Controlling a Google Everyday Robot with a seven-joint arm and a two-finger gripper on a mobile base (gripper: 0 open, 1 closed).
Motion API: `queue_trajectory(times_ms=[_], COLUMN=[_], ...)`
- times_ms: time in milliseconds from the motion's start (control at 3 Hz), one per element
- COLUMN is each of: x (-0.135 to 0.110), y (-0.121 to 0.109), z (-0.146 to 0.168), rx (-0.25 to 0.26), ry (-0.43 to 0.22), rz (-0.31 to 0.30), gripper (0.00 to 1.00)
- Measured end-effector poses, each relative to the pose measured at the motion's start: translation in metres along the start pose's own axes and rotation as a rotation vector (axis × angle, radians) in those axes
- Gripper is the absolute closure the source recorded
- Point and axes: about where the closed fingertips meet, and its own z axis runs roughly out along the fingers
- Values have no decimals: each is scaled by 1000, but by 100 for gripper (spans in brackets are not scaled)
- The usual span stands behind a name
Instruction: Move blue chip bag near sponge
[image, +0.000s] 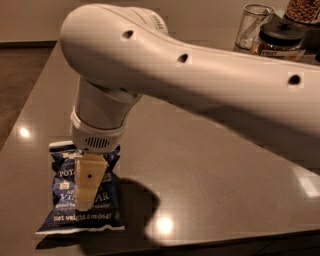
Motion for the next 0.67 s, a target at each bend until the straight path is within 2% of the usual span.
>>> queue_trajectory(times_ms=[333, 667], x=[3, 2], y=[2, 3], z=[17, 24], rx=[-40, -60], ry=[52, 78], rz=[-5, -8], gripper=[3, 26])
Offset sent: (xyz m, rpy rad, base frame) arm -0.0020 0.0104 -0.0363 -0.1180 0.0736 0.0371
